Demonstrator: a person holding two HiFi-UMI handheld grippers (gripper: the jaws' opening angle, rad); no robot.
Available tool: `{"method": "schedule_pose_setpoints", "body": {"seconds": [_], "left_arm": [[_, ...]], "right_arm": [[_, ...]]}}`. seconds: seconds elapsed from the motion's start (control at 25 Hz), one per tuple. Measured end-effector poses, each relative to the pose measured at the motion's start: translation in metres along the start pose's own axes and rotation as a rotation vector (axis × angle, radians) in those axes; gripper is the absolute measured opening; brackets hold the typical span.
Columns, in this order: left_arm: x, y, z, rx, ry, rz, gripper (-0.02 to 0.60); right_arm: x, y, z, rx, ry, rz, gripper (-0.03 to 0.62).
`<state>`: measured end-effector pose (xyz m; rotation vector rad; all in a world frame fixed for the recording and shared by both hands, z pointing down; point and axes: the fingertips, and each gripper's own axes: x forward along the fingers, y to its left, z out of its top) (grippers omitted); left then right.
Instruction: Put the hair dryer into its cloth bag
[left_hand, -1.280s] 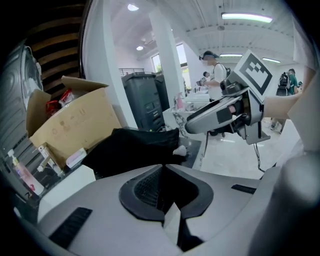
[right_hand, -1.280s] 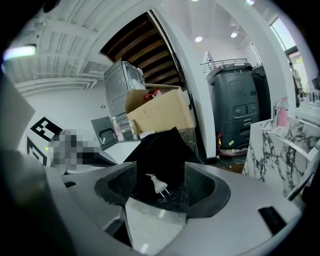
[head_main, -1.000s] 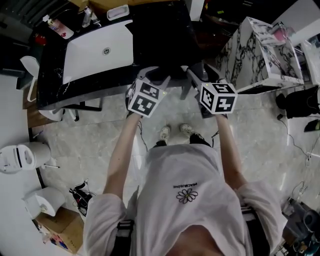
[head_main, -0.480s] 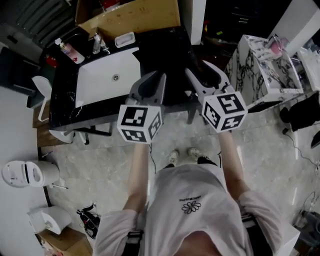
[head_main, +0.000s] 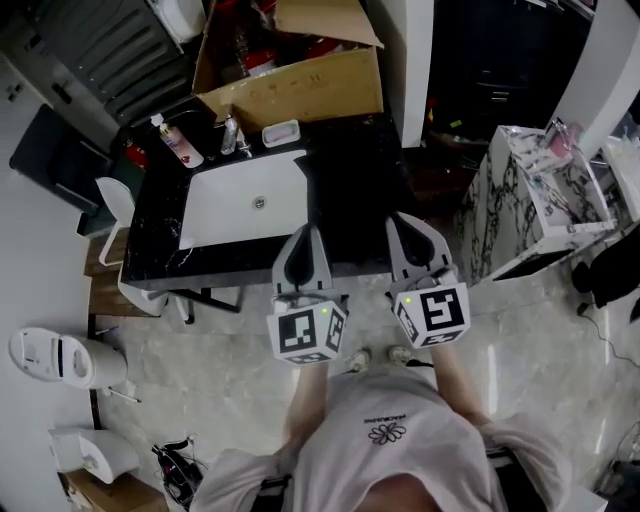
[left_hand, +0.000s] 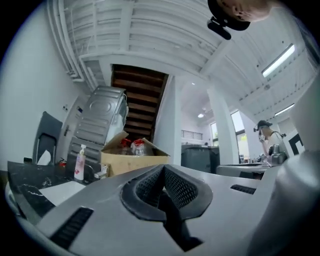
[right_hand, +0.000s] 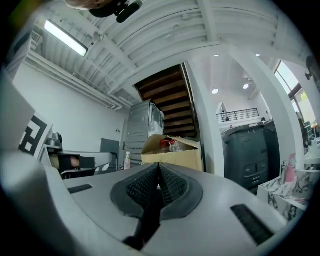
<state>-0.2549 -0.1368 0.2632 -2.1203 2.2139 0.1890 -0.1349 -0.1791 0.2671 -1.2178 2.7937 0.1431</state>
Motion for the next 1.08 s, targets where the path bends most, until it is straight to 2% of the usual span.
{"method": "schedule_pose_setpoints", "body": {"seconds": [0.16,0.4,1.08], "left_arm": [[-0.006,0.005,-0.010,0.032,0.028,0.032,0.015],[-0.006,0.012,-0.007,0.048,0.024,0.060,0.015],[-0.004,0.010,-0.017,0.060,0.069,0.057,0.015]], "right_arm": [[-0.008,0.010,-0.018,-0.019,0.047,0.025,0.011],[-0.008,0.018,-0.017,-0.016,0.046,0.061,0.011],[-0.006,0.015,-0.016,-0.017,0.025,0.082,0.011]]}}
